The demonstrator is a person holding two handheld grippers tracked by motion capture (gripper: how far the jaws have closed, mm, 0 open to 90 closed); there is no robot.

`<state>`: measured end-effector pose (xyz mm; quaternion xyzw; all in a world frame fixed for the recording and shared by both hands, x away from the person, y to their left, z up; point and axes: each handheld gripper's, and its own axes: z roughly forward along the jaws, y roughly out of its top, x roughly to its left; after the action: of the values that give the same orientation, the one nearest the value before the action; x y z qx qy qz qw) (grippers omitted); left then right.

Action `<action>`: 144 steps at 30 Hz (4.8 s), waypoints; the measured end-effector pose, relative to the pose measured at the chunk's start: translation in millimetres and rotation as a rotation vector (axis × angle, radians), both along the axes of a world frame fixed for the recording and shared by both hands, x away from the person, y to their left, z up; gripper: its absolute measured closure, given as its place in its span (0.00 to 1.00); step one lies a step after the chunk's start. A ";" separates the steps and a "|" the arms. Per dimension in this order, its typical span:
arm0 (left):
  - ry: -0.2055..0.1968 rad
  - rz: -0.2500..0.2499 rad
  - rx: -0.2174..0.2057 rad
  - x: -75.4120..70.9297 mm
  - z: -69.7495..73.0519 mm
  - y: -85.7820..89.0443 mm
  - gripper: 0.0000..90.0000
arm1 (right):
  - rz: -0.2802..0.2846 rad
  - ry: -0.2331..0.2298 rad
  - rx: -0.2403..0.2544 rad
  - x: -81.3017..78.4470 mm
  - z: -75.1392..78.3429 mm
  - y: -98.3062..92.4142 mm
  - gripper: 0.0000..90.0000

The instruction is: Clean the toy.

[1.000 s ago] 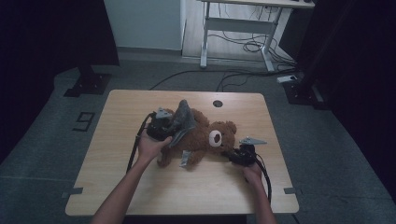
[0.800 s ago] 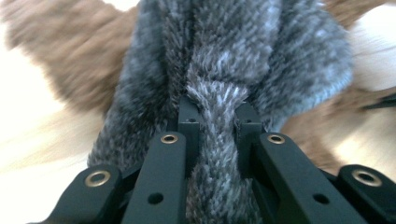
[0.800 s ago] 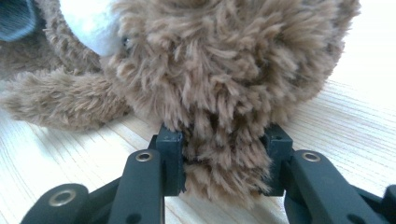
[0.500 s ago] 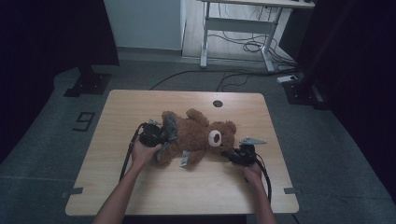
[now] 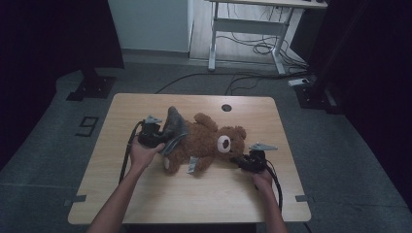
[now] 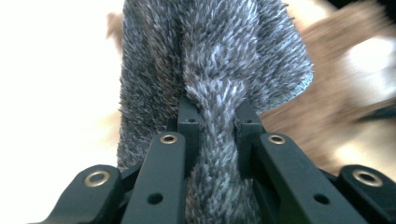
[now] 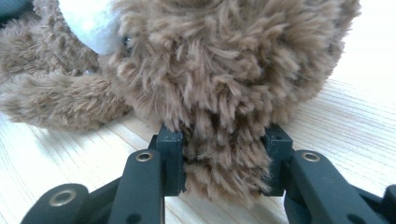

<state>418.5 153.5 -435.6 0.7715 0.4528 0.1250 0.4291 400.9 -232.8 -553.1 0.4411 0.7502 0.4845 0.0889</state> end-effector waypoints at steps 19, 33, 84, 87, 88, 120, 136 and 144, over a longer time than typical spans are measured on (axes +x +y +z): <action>0.035 -0.057 0.107 38.4 -18.7 -68.2 0.87 | 0.001 -0.015 -0.012 0.4 0.1 0.2 0.66; 0.023 -0.077 0.007 6.4 -41.4 -55.8 0.89 | -0.053 -0.069 0.060 -11.0 25.3 -14.8 0.18; -0.086 -0.237 0.087 -10.1 -16.2 -170.5 0.87 | 0.026 -0.150 0.036 -18.6 34.1 19.4 0.47; -0.104 -0.201 0.117 -8.9 -18.3 -155.1 0.87 | 0.028 -0.152 0.036 -18.8 34.7 19.4 0.47; -0.089 -0.192 0.098 -7.8 -18.8 -146.6 0.87 | 0.030 -0.152 0.037 -18.8 34.6 18.9 0.47; -0.080 -0.210 0.141 -15.5 -12.0 -162.8 0.87 | 0.044 -0.147 0.058 -17.8 32.4 12.4 0.49; -0.087 -0.068 0.032 -10.3 8.5 -51.3 0.87 | 0.044 -0.139 0.078 -17.2 32.3 11.5 0.49; 0.012 0.050 0.051 -0.8 -9.8 5.7 0.87 | 0.051 -0.146 0.077 -17.6 32.0 11.1 0.49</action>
<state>417.8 159.2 -445.4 0.7714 0.4713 0.1425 0.4032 383.4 -221.7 -521.1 0.3884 0.7338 0.5457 0.1138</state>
